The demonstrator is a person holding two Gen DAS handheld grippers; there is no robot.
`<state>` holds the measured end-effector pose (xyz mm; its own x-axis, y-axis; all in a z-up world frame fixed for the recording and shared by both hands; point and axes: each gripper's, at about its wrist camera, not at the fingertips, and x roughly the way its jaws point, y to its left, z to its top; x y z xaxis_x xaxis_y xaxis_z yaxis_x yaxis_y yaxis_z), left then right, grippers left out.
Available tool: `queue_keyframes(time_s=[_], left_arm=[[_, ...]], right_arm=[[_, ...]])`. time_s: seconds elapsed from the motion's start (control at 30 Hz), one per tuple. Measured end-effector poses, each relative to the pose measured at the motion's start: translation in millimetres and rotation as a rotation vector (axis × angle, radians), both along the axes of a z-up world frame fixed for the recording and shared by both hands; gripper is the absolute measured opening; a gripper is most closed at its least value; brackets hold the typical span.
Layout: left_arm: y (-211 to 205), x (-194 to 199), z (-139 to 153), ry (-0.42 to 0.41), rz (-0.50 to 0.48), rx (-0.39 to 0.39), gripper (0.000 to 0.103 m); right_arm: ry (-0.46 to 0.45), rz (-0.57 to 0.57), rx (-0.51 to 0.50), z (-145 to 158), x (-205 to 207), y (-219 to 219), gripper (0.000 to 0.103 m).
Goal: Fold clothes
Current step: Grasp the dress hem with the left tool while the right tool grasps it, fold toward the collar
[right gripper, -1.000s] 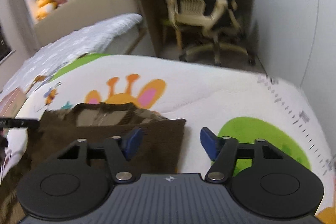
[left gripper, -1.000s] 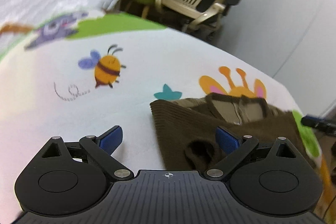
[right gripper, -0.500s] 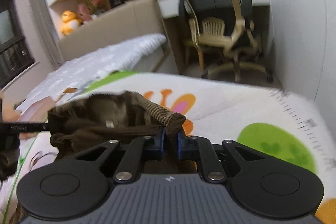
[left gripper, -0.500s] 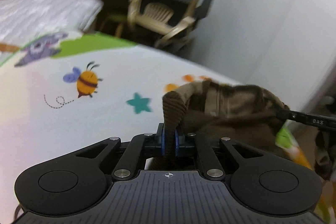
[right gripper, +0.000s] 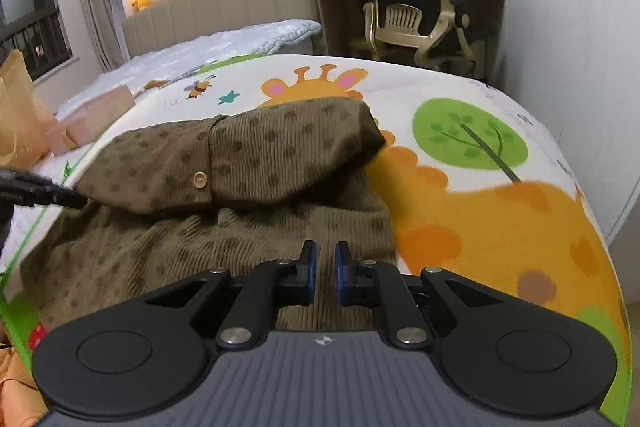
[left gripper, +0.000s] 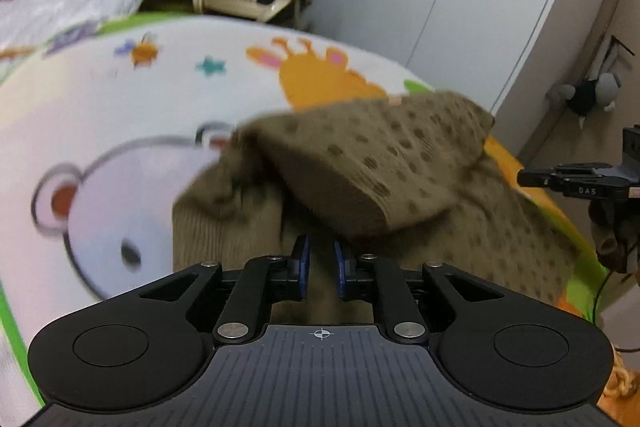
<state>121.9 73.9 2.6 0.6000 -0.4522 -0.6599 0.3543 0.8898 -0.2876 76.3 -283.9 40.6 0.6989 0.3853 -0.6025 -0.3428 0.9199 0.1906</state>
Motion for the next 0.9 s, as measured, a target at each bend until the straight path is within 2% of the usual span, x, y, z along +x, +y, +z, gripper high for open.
queue_keyframes(time_s=[0.03, 0.07, 0.1, 0.13, 0.2, 0.27, 0.33, 0.4, 0.43, 0.47, 0.5, 0.53, 0.57, 0.6, 0.73, 0.83, 0.9], left_arm=[[4, -3, 0, 0.008, 0.003, -0.02, 0.032], [9, -5, 1, 0.008, 0.008, -0.046, 0.047], [14, -5, 4, 0.005, 0.012, -0.088, 0.06], [19, -4, 7, 0.0, 0.016, -0.135, 0.065], [24, 0, 10, 0.01, 0.042, -0.234, 0.083], [27, 10, 9, 0.045, 0.082, -0.337, 0.091], [25, 24, 3, 0.098, 0.132, -0.417, 0.092], [17, 42, -6, 0.147, 0.169, -0.455, 0.093], [13, 51, -9, 0.164, 0.181, -0.457, 0.093], [9, 58, -13, 0.179, 0.187, -0.44, 0.09], [4, 64, -16, 0.193, 0.192, -0.418, 0.076], [-1, 71, -19, 0.208, 0.197, -0.397, 0.059], [-3, 72, -18, 0.209, 0.189, -0.376, 0.023], [-4, 70, -14, 0.203, 0.176, -0.356, 0.017], [4, 40, 13, 0.123, 0.115, -0.305, 0.015], [14, 0, 29, 0.089, 0.076, -0.282, 0.015], [15, -21, 30, 0.085, 0.059, -0.255, 0.015]], right_arm=[[-0.006, -0.011, 0.025, 4, 0, -5, 0.035], [-0.017, -0.027, 0.058, 10, 3, -12, 0.048], [-0.027, -0.039, 0.089, 16, 7, -17, 0.07], [-0.034, -0.044, 0.117, 21, 13, -21, 0.073], [-0.038, -0.057, 0.17, 27, 35, -24, 0.073], [-0.03, -0.079, 0.217, 26, 64, -22, 0.073], [-0.012, -0.119, 0.247, 17, 95, -14, 0.073], [0.024, -0.129, 0.269, 2, 123, -5, 0.072], [0.046, -0.125, 0.272, -5, 133, 1, 0.061], [0.063, -0.115, 0.26, -11, 139, 9, 0.048], [0.057, -0.102, 0.227, -12, 137, 17, 0.027], [0.035, -0.092, 0.181, -9, 132, 25, 0.016], [0.001, -0.077, 0.133, -3, 123, 32, 0.013], [-0.034, -0.061, 0.102, 5, 109, 35, 0.012], [-0.086, 0.001, 0.107, 36, 41, 27, 0.012], [-0.073, 0.045, 0.11, 43, -9, 23, 0.012], [-0.035, 0.078, 0.114, 37, -35, 24, 0.012]])
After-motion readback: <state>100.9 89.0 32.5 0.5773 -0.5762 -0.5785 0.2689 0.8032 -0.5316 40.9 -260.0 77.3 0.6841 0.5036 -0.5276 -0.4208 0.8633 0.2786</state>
